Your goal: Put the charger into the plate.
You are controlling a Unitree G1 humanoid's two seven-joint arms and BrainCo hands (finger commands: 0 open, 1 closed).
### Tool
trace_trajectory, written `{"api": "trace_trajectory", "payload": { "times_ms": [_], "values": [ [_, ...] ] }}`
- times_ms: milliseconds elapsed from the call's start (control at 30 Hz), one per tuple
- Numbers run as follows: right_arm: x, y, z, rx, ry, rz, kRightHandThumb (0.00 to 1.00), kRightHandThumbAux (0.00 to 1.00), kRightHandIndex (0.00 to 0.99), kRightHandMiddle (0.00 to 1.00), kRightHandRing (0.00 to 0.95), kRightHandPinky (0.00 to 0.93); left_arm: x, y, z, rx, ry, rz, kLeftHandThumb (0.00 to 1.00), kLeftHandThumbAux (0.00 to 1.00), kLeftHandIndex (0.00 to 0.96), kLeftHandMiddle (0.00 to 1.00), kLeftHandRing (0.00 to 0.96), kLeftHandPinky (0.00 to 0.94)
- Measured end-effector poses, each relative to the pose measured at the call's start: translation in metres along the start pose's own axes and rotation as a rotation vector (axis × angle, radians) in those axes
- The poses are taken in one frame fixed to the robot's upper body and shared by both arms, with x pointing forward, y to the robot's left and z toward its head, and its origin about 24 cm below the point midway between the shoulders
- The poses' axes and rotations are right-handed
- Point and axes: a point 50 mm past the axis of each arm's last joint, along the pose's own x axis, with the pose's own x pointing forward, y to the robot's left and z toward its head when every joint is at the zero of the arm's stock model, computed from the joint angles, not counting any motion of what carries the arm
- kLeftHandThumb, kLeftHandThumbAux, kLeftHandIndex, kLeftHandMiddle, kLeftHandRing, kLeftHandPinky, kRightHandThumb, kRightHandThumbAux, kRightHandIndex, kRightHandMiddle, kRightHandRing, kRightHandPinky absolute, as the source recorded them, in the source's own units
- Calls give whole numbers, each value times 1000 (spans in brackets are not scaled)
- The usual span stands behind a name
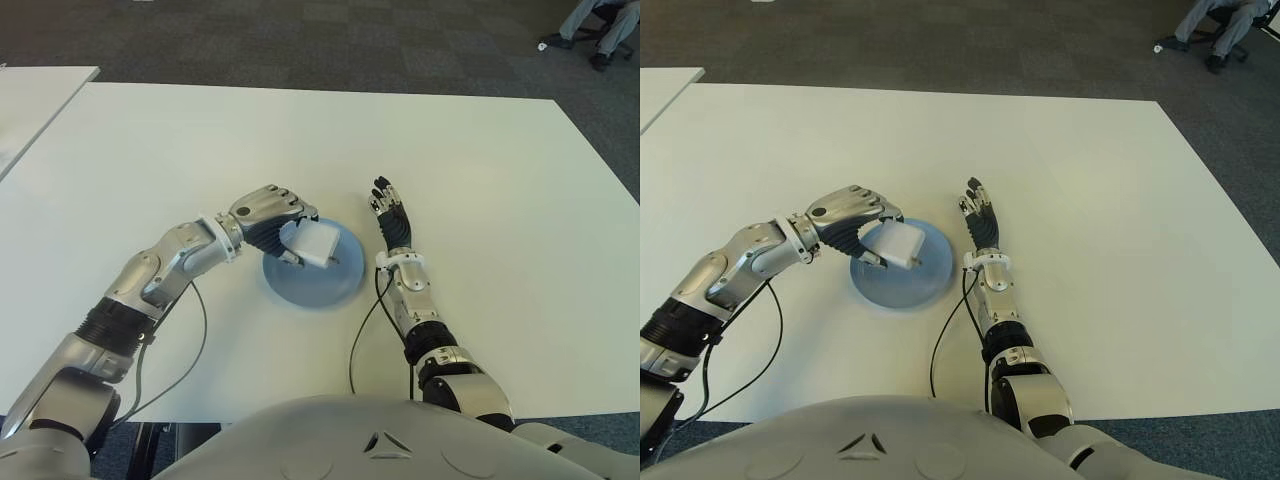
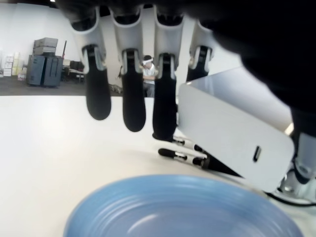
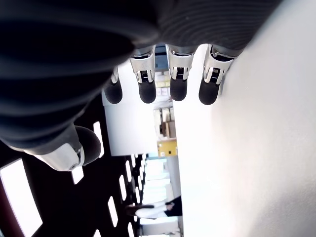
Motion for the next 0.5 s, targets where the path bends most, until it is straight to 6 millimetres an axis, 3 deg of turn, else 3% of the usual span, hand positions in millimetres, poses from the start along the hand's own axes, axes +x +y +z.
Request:
{"api": "trace_trajectory", "payload": {
  "times_ms": [133, 333, 500],
  "values": [
    [0, 0, 0, 0, 0, 5, 0, 540, 8, 0, 1, 39, -1, 1, 6, 13, -19, -15, 182, 402, 35, 60, 40, 22],
    [-1, 1, 0, 4, -1, 23, 0, 564, 0, 6, 7, 24, 0, 5, 12, 21, -42, -14, 132, 406, 10, 12, 4, 2],
    [-1, 1, 0, 13, -1, 33, 0, 573, 0, 10, 7, 20, -2, 7, 13, 24, -51, -1, 183, 431, 126, 48, 6, 0]
  ]
}}
